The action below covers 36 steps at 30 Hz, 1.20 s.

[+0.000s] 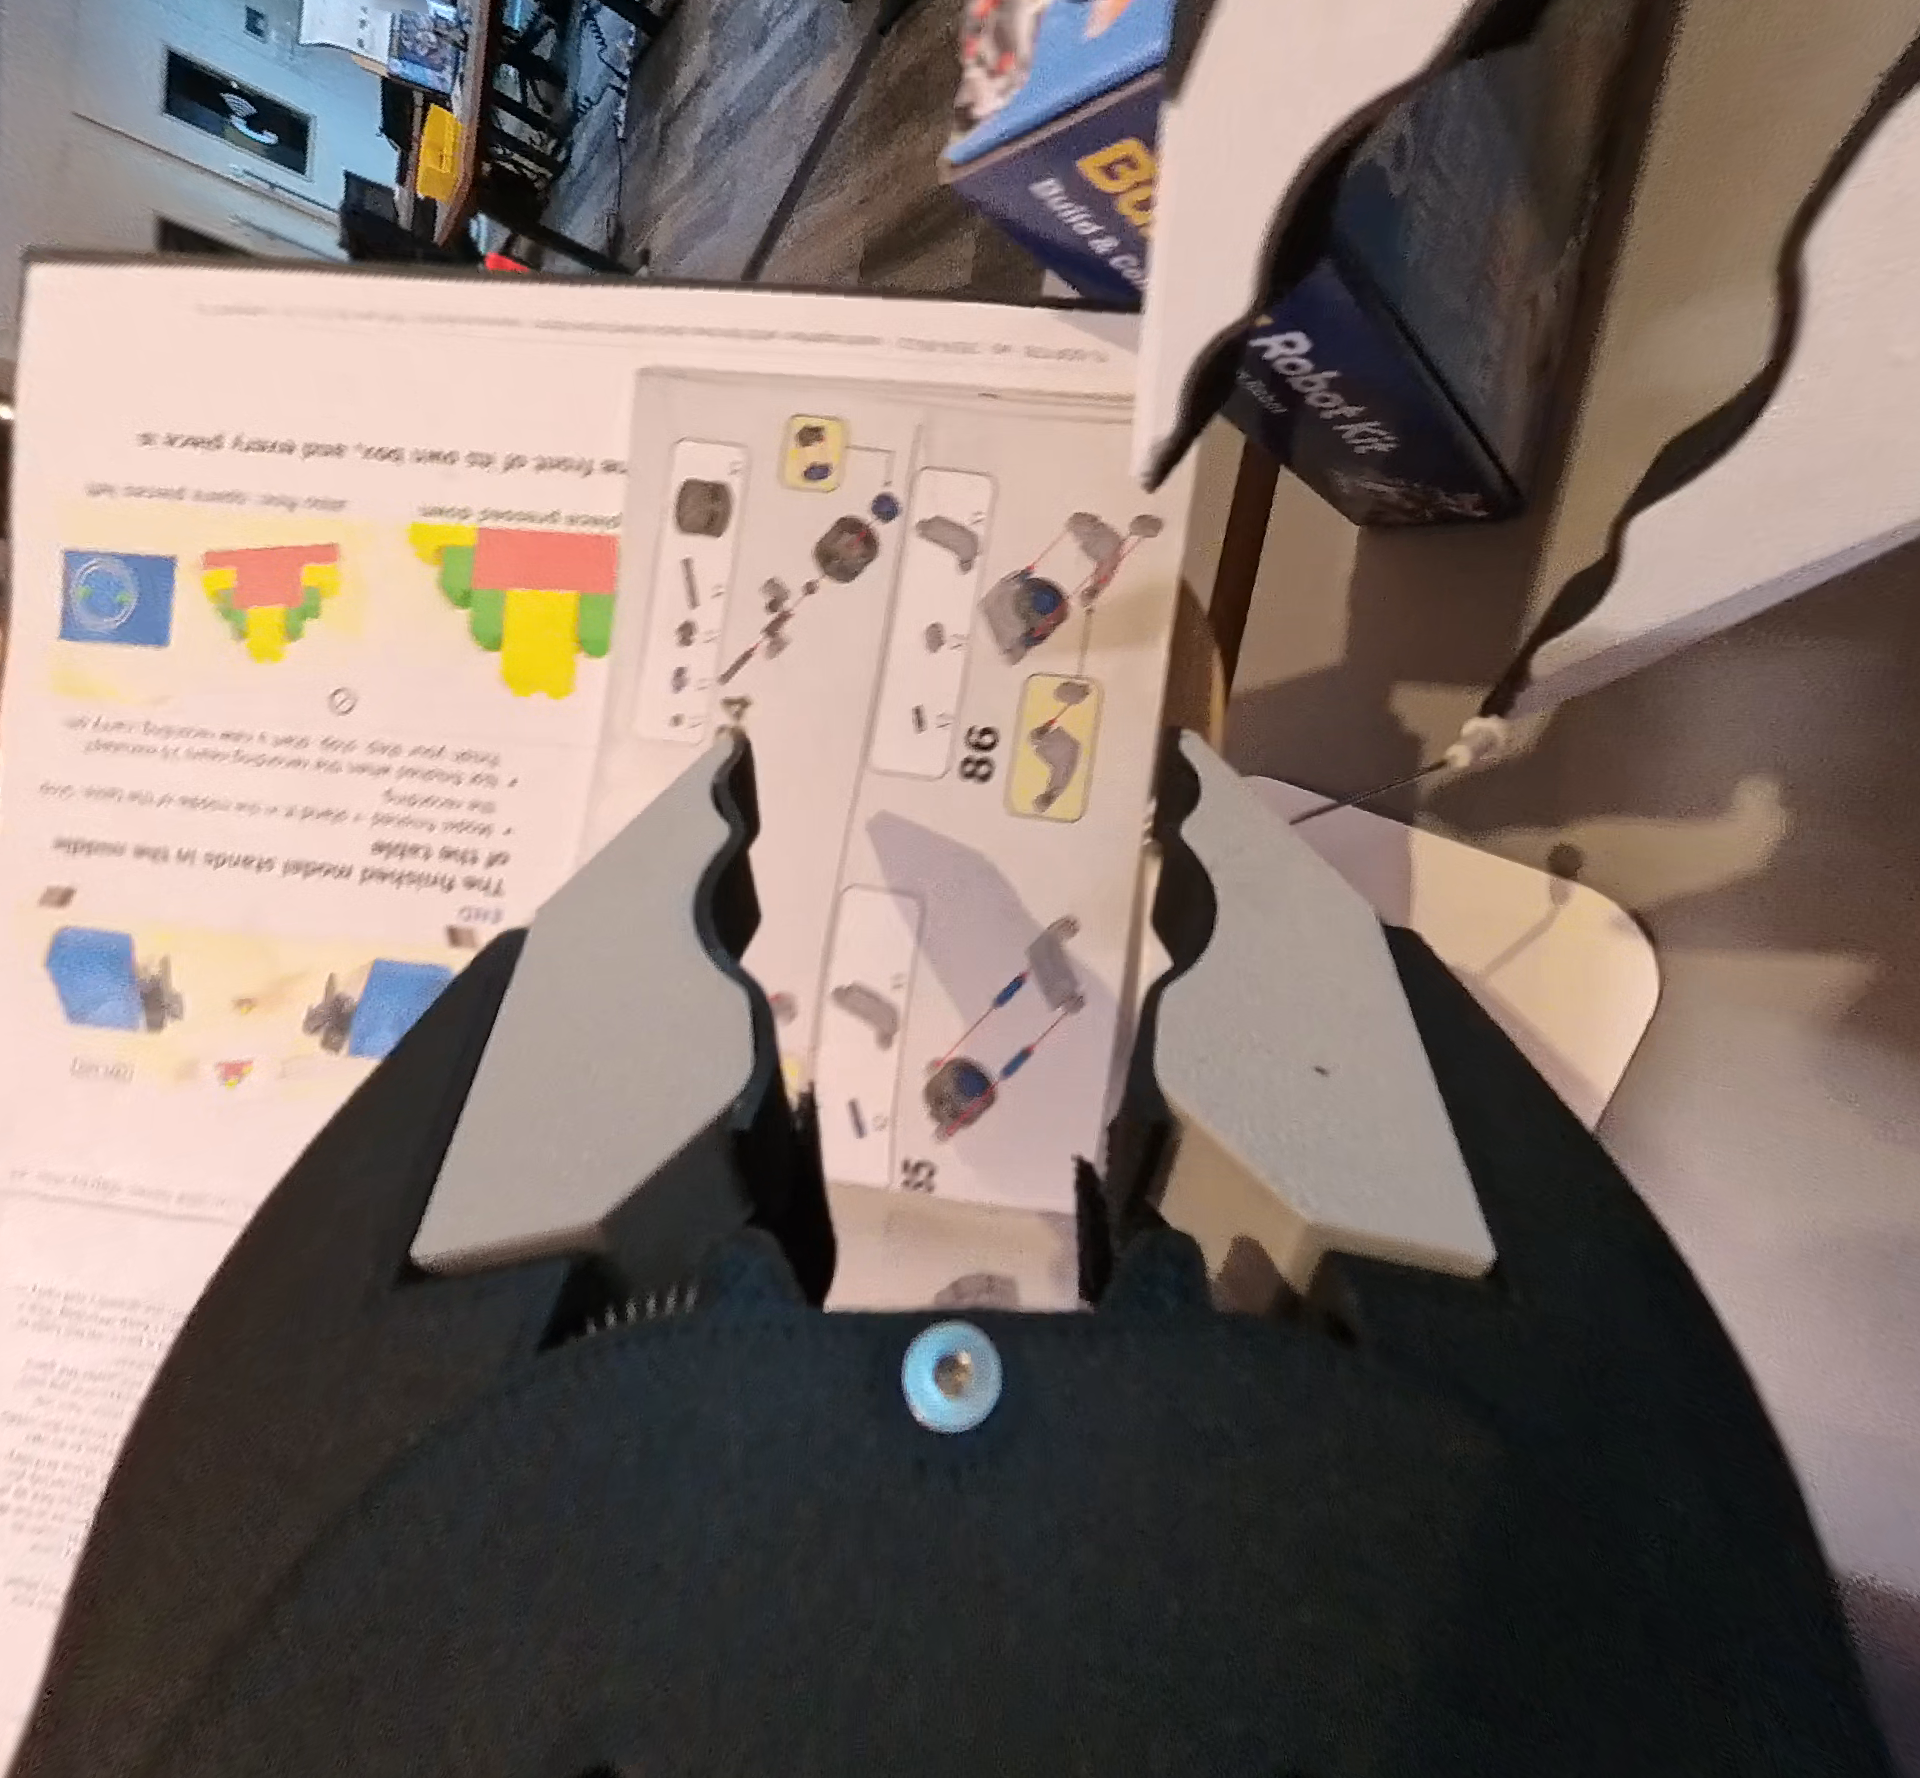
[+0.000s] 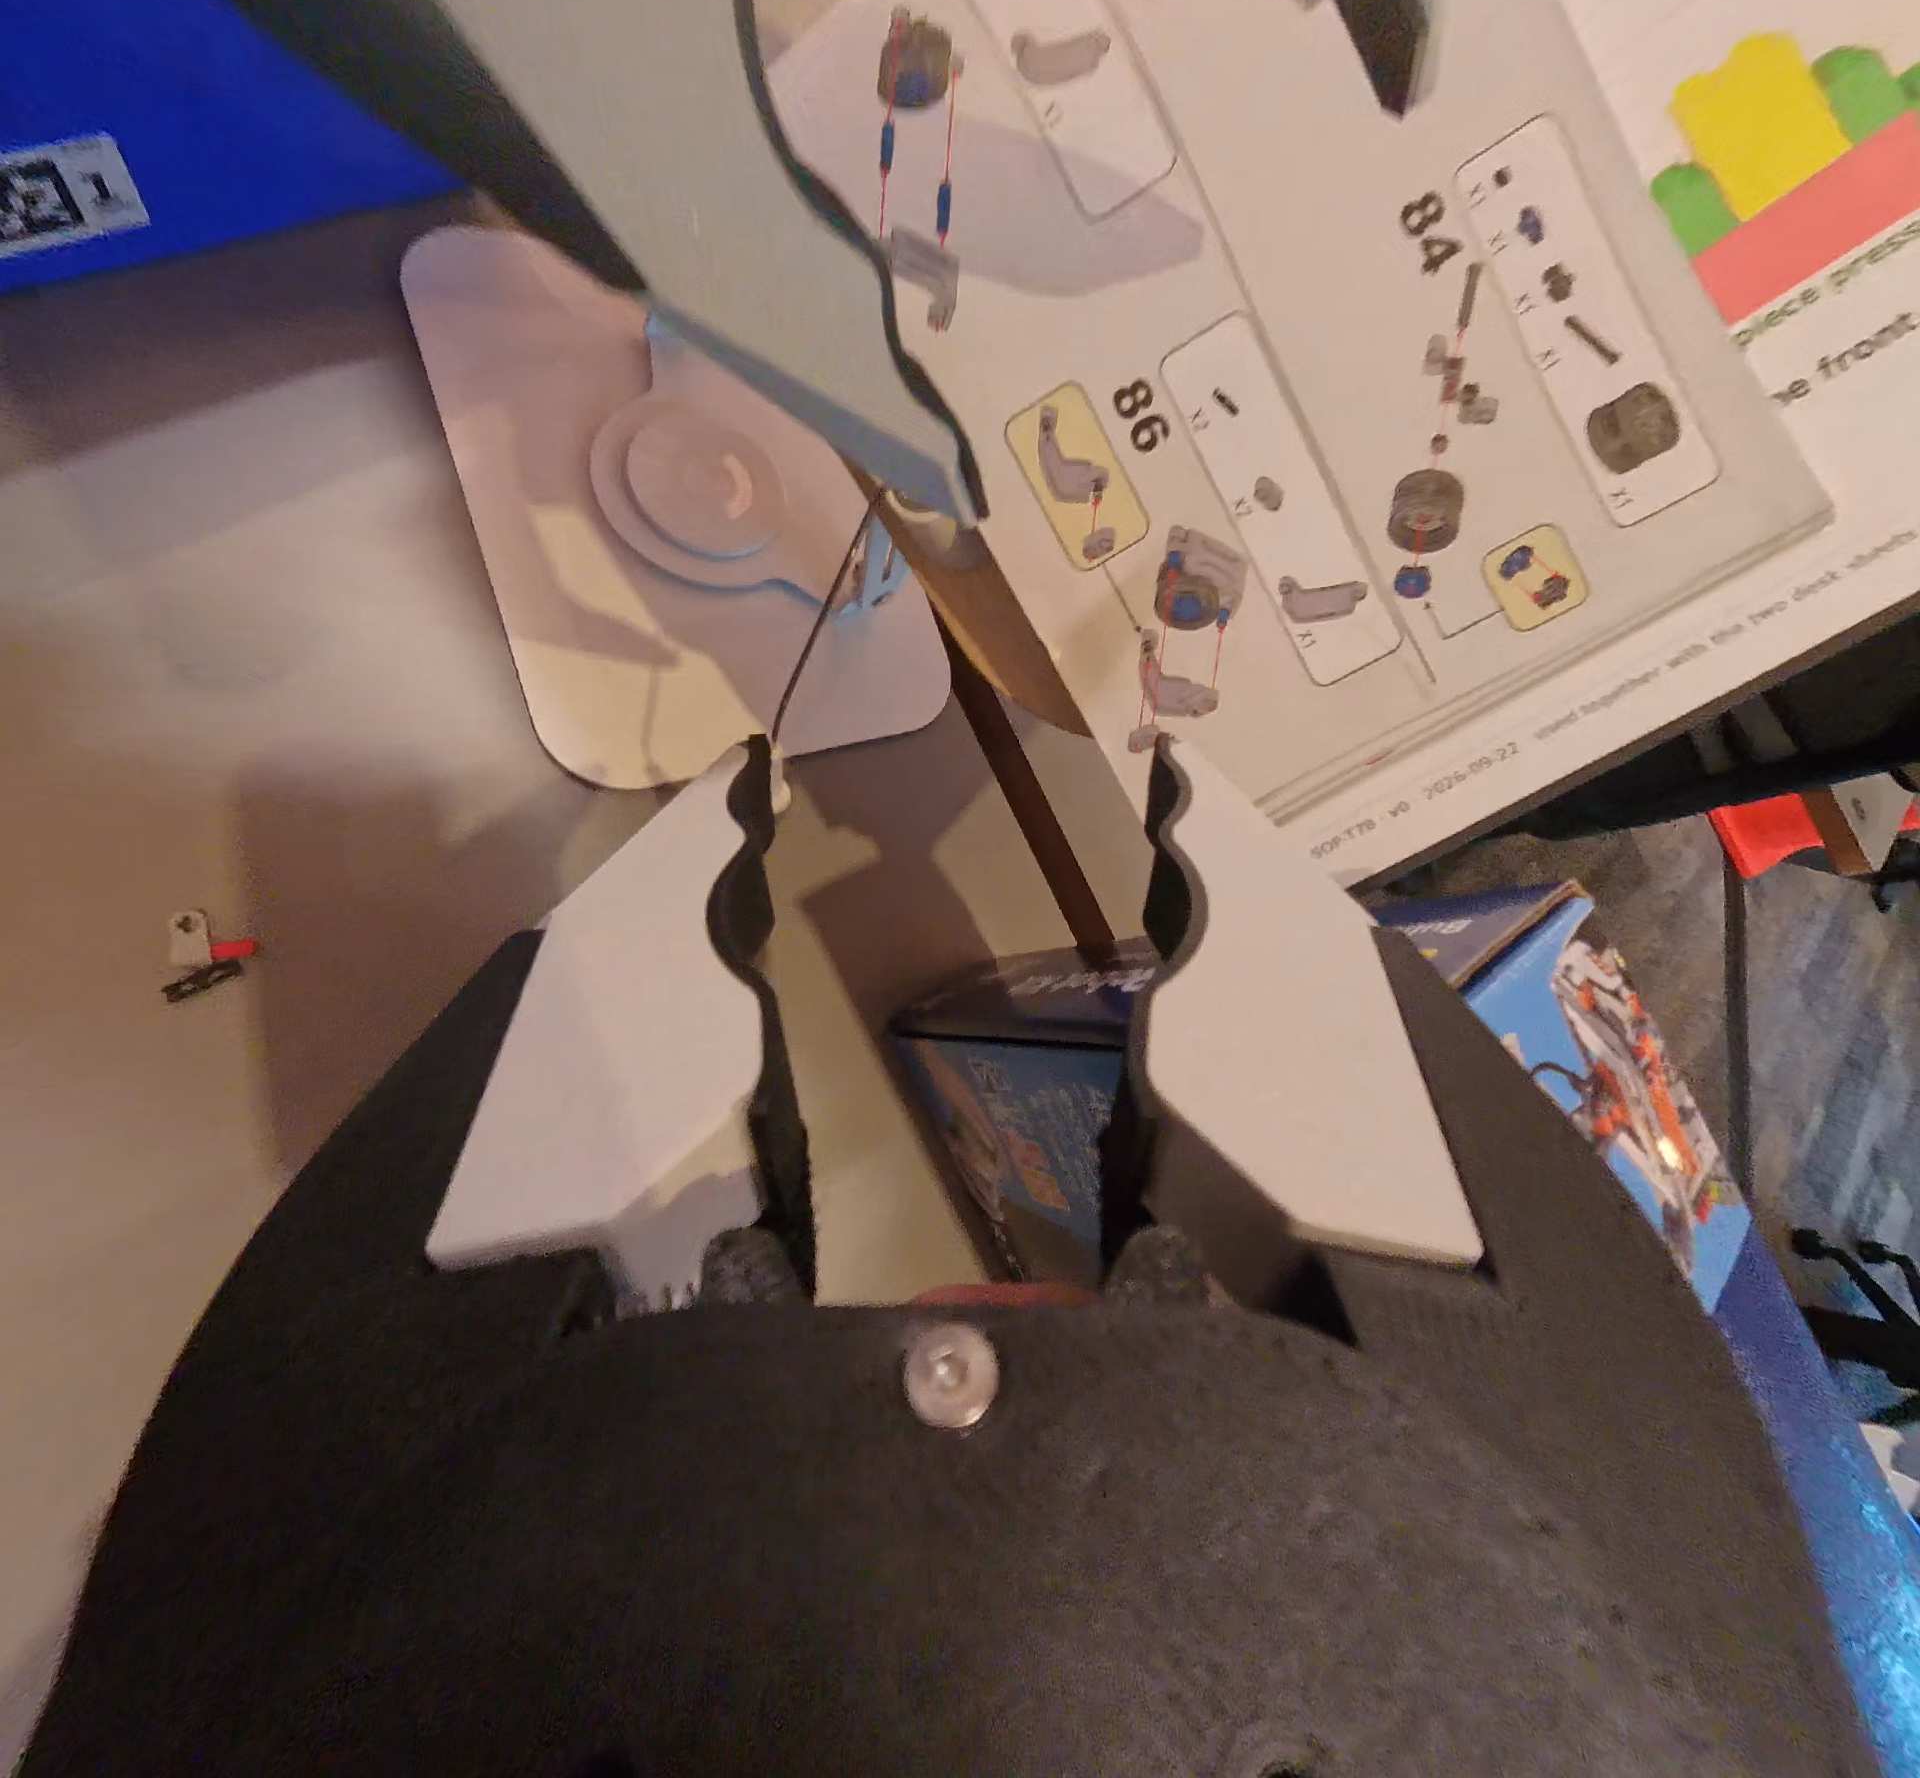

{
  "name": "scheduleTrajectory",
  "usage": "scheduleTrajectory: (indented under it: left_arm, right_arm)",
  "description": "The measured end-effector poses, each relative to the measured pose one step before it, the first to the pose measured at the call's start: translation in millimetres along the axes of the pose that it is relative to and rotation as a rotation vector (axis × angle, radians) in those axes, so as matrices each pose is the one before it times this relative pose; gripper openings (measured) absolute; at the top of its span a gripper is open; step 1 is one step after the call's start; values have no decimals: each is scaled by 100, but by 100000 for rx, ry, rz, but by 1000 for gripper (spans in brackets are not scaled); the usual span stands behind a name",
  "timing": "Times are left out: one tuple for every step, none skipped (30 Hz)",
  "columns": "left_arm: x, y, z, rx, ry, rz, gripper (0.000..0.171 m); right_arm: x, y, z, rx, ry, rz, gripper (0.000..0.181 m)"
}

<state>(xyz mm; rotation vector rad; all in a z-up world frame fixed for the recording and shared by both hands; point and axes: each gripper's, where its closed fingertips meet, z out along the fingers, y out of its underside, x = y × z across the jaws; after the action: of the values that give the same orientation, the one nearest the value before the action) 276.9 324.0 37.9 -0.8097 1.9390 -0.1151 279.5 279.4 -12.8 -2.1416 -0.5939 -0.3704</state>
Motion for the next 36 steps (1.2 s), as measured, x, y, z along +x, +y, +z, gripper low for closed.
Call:
scheduleTrajectory:
  left_arm:
    - [721,-259,461,-194,-394,1960,74]
    - [798,-527,331,1702,963,636,71]
    - [394,-353,296,749,-1078,665,68]
    - [253,-163,322,-450,-1877,1855,67]
    - [455,-36,352,-1046,-366,2178,65]
    - [360,7,376,-1058,-530,1126,64]
    - [309,47,385,-902,-385,149,64]
    - [244,108,354,-884,-538,448,63]
    - [54,78,236,-607,-1259,363,58]
    - [-181,-94,26,854,-2417,442,50]
    - [43,-139,-15,1287,-312,11,47]
    - [135,150,81,-751,960,-939,46]
    - [-43,294,128,-1571,-233,-580,45]
    - [-8,224,94,-879,-273,189,43]
    - [99,154,82,-282,379,-198,42]
    - [28,113,20,-113,-233,-77,42]
    - [-43,36,-59,217,-750,528,38]
    - [-13,44,-84,49,-387,655,31]
    - [-98,18,-76,-120,-547,-39,28]
    - [-66,7,-72,41,-78,-254,25]
    - [-35,13,-59,204,291,-127,21]
    - [-39,88,-6,-213,328,-536,21]
    - [2,96,19,-194,410,-182,21]
    - [-99,-8,-28,453,-591,388,21]
    - [-52,52,-14,-35,-208,156,19]
    - [5,88,0,-338,261,-121,19]
    - [27,-47,-56,491,189,224,16]
    - [86,-122,-86,879,319,356,12]
    - [128,-48,-55,319,539,200,10]
    - [112,-11,-30,70,358,244,8]
    - [51,-7,-46,256,83,124,7]
    - [36,-44,-56,618,224,-232,5]
    - [44,-37,-52,600,325,-550,3]
    - [1,1,-33,366,149,-431,2]
    - [20,21,-25,122,352,-415,2]
    - [29,-9,-16,344,483,-584,1]
  right_arm:
    - [16,453,80,-1818,-189,-388,72]
    - [25,446,-70,-1401,-862,-137,74]
    - [231,418,-194,-1443,-203,179,76]
    - [369,415,-312,-1326,429,343,77]
    - [229,333,-389,-703,-398,170,75]
    - [83,125,-435,612,-1164,275,72]
    - [183,-89,-461,1792,-632,1037,71]
    - [273,-157,-445,1853,-295,1452,69]
    - [189,-83,-389,1398,-453,1042,66]
    - [144,-28,-307,992,-423,458,64]
    - [168,-17,-242,720,-13,434,61]
    - [160,-15,-195,464,202,551,59]
    - [105,-28,-148,352,172,353,58]
    - [56,-33,-113,294,145,95,58]
    - [31,-34,-87,149,146,-37,58]
    - [3,-26,-57,104,99,-65,58]
    - [9,-38,-40,110,105,-63,58]
    - [-2,-30,-22,85,110,-88,59]
    - [4,-14,-13,14,94,-102,59]
    - [-3,-14,-8,-23,58,-30,59]
    - [-1,-1,0,7,11,35,59]
    - [2,-17,-21,96,23,61,59]
    - [30,-26,-21,175,79,70,59]
    - [25,-37,-33,209,80,47,59]
    - [13,-29,-28,200,30,54,59]
    - [16,-21,-29,181,7,86,59]
    - [6,-14,-21,103,-10,52,59]
    - [4,-5,-12,21,-6,-57,59]
    - [1,10,-16,1,0,-95,59]
    - [-1,-15,-23,75,-26,-3,59]
    - [-6,-6,-17,66,-24,15,59]
    - [12,2,-14,3,13,-4,59]
    - [-3,4,-7,10,-4,-5,59]
    - [1,3,-22,1,-2,-33,59]
    - [12,-4,-25,34,7,5,59]
    - [11,-6,-24,48,6,22,59]
